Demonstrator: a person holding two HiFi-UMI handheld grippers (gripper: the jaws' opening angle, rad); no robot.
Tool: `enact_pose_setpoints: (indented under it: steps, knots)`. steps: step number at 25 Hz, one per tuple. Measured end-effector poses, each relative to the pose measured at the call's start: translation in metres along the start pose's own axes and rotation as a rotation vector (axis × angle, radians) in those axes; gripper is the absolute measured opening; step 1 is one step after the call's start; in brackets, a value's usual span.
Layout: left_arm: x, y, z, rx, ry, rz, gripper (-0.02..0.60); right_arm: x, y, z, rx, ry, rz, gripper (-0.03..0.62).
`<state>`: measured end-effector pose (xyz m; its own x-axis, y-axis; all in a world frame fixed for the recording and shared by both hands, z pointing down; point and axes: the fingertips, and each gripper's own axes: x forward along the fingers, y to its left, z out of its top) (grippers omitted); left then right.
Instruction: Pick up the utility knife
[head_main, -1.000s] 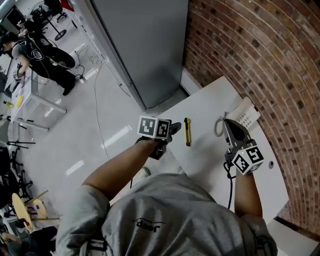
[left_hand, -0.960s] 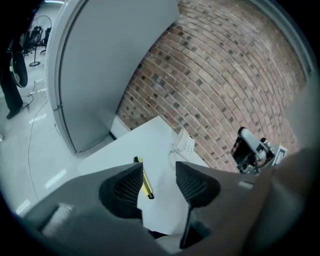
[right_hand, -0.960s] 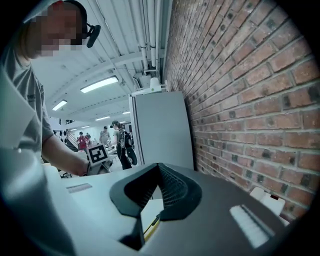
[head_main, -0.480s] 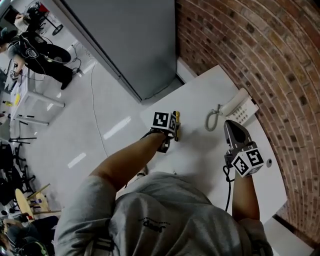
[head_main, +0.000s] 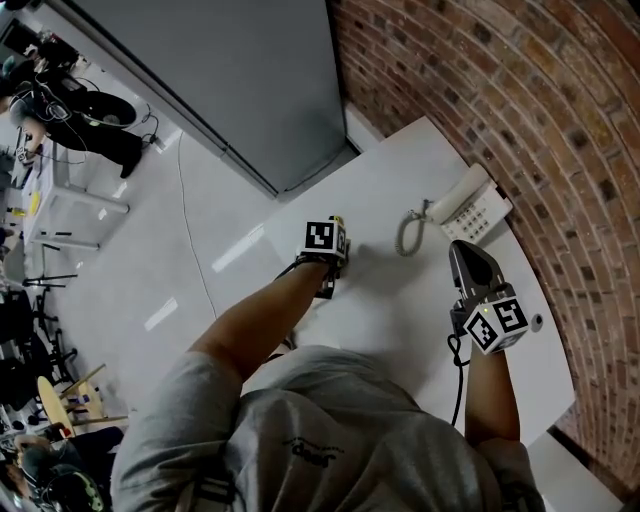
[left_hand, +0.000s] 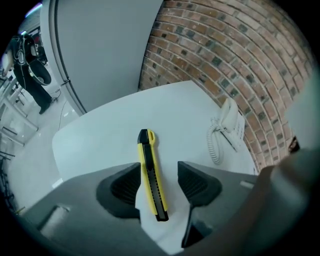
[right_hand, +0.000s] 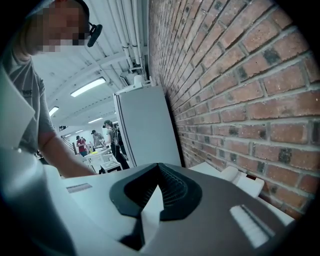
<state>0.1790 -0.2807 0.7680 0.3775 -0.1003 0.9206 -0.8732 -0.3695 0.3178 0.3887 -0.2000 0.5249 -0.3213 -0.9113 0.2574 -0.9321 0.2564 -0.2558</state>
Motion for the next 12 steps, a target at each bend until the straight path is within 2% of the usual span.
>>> enact_pose_setpoints:
  steps: [3,9,12]
  knots:
    - [0.01,0.003,0.002,-0.003,-0.005,0.037,0.241,-0.004,-0.008,0.002,-0.003,0.001,-0.006,0.01]
    - [0.024,0.01,0.007,0.046,-0.013,0.126,0.242,-0.015,-0.019,-0.002,0.008,0.003,-0.014,0.009]
    - [0.024,0.013,0.009,0.082,-0.029,0.185,0.17,-0.022,-0.025,-0.008,0.027,-0.001,-0.026,0.01]
